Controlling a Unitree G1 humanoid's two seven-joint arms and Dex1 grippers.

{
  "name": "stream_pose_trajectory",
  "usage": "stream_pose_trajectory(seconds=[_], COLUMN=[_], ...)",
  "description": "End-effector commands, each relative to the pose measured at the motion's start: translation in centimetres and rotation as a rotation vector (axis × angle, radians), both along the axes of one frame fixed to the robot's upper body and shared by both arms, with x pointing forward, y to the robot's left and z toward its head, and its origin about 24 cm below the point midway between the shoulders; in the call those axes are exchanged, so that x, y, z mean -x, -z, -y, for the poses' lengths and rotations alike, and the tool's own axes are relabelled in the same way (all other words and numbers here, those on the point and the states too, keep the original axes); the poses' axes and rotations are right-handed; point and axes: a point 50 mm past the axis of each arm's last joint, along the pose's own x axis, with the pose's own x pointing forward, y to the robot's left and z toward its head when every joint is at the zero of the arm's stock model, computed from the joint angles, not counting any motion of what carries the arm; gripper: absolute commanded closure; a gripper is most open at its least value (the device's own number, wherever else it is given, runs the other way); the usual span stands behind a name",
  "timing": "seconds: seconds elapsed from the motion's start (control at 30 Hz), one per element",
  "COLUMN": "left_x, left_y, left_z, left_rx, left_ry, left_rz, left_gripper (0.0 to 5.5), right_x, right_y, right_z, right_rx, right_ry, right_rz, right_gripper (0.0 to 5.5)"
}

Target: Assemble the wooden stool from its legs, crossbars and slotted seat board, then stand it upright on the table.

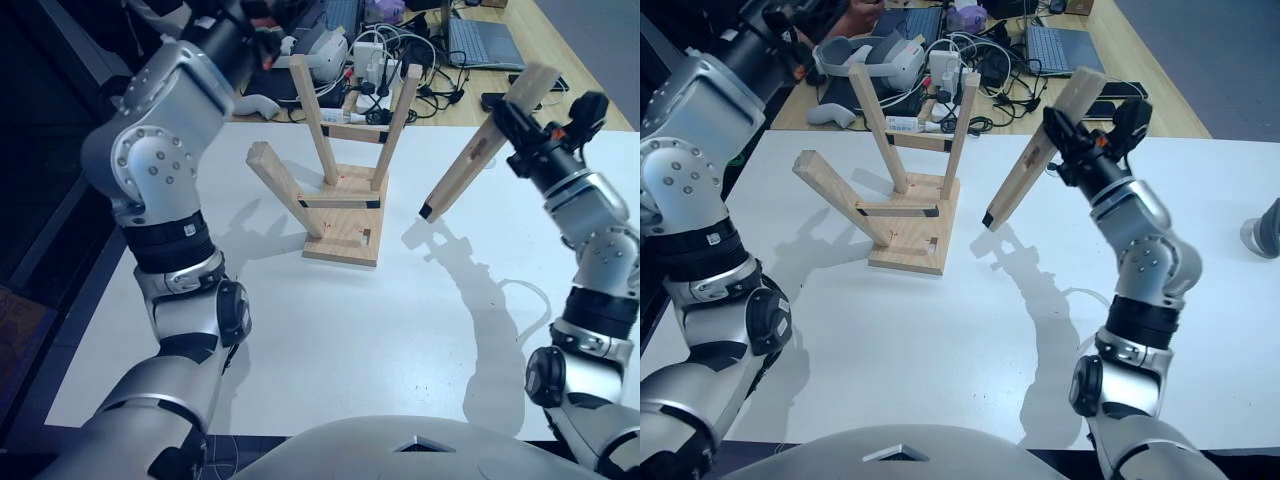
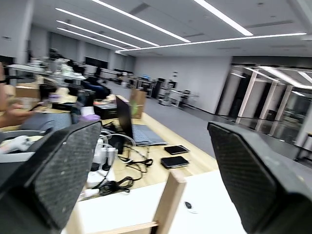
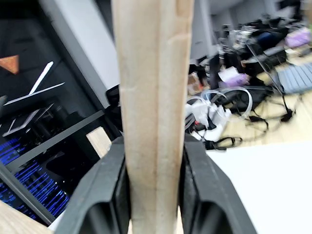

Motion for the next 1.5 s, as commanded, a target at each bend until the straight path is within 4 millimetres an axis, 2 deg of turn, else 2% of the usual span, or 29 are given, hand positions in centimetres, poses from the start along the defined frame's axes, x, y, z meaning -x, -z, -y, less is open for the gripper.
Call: stream_pose_trajectory(seconds=[0.03,0.13,0.23,0.4,0.57,0.73,0.8,1.03,1.2,1.5], left_x=[0.3,0.9,1.2,1.4,2.7,4.4,4.8,5.6,5.8,5.1], left_y=[2.4,4.7,6.3,8.6,12.7,14.9,15.6,17.1,17.4,17.5], left_z=[-1.8,-3.1,-4.3,-4.9,-5.5,-7.8,-8.0,-5.0,-4.6,-2.5], left_rx=[-0.007,-0.010,0.005,0.040,-0.086,-0.179,-0.203,-0.434,-0.721,-0.779], left_ry=[-0.140,-0.229,-0.290,-0.318,-0.298,-0.326,-0.321,-0.120,-0.076,-0.036], left_rz=[-0.075,-0.150,-0.204,-0.329,-0.581,-0.735,-0.774,-0.808,-0.755,-0.688], left_gripper=[1.49,1.49,1.49,1.49,1.49,1.49,1.49,1.49,1.49,1.49], right_x=[0.3,0.4,0.5,0.2,-0.9,-1.4,-1.5,-1.3,-1.5,-1.5], right_y=[1.5,1.9,2.4,3.4,3.9,4.7,4.7,4.4,4.1,3.9], right_z=[-1.8,-3.0,-3.8,-4.0,-4.3,-4.9,-5.1,-4.8,-4.7,-5.1], right_rx=[-0.091,-0.155,-0.209,-0.273,-0.318,-0.337,-0.341,-0.356,-0.373,-0.381], right_ry=[0.099,0.130,0.160,0.230,0.274,0.276,0.269,0.293,0.304,0.295], right_rz=[-0.076,-0.104,-0.135,-0.201,-0.234,-0.263,-0.265,-0.251,-0.246,-0.245], right_gripper=[4.50,4.50,4.50,4.50,4.50,4.50,4.50,4.50,4.50,4.50])
